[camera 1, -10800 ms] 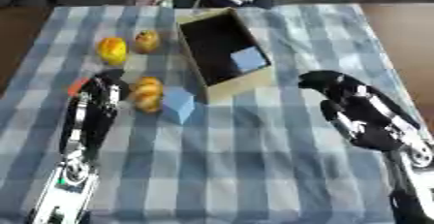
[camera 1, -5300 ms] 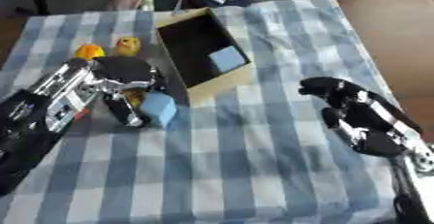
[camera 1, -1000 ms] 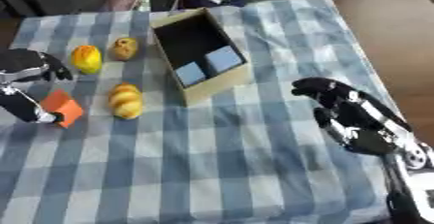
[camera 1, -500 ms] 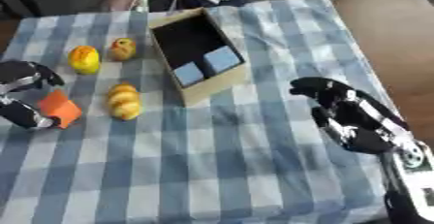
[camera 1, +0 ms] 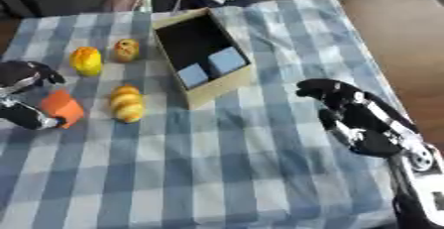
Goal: Pick up objects on the table and place them in the box.
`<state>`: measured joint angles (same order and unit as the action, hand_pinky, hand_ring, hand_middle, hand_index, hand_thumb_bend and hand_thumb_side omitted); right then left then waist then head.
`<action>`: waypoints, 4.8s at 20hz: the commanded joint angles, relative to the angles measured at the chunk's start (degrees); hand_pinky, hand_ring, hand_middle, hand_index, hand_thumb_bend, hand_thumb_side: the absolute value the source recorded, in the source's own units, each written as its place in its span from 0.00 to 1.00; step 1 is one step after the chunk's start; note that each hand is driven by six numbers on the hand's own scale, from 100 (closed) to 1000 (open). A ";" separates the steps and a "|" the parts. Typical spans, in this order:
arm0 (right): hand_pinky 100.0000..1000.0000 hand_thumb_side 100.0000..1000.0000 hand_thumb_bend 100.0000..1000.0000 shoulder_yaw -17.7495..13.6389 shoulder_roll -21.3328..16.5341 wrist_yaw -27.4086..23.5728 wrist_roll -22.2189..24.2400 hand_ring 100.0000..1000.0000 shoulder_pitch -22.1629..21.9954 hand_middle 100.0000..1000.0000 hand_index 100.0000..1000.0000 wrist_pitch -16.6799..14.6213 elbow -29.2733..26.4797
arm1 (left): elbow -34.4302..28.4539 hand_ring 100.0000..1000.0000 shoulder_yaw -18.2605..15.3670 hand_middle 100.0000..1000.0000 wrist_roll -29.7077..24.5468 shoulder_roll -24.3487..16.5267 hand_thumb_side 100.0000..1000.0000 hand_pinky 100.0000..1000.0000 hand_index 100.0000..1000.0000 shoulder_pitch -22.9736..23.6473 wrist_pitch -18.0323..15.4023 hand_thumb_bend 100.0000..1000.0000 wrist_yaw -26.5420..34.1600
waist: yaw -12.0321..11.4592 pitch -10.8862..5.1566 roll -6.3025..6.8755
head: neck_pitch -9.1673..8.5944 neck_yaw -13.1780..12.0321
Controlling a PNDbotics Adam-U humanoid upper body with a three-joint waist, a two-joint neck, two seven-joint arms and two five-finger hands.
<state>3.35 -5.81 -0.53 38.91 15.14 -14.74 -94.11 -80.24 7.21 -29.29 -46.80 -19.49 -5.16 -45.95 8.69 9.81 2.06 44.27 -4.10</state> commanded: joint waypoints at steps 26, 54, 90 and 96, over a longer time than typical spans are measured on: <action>1.00 0.34 0.00 0.22 -0.38 0.26 0.04 0.86 0.38 0.85 0.88 0.16 -0.46 | -10.24 0.48 0.90 0.55 0.94 -2.92 0.05 0.56 0.74 -10.88 -1.84 0.22 3.95 | 1.03 -1.72 -0.15 | -0.15 -0.15; 1.00 0.31 0.00 2.14 0.28 -0.30 1.81 0.86 2.11 0.85 0.88 0.11 -0.38 | 8.87 0.50 11.18 0.57 8.91 16.24 0.06 0.59 0.76 -29.71 -8.73 0.29 -13.30 | 6.74 0.10 -0.01 | -0.15 -2.22; 1.00 0.32 0.00 1.26 0.01 0.14 1.13 0.86 1.46 0.85 0.88 0.39 -0.36 | -8.27 0.63 8.93 0.67 -4.27 2.41 0.15 0.69 0.80 -23.32 -8.34 0.34 0.27 | 5.15 -0.88 0.44 | -0.15 -0.08; 1.00 0.32 0.00 1.08 -0.06 0.23 0.97 0.86 1.28 0.85 0.88 0.45 -0.45 | -14.64 0.64 9.32 0.68 -10.32 -2.36 0.20 0.70 0.81 -15.87 -7.42 0.36 3.41 | 4.12 -1.08 0.43 | -0.15 0.59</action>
<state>4.82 -5.29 -0.41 40.04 16.05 -14.30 -93.88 -93.07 17.09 -38.46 -46.49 -34.79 -12.74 -43.24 12.79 9.92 2.09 44.28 -3.77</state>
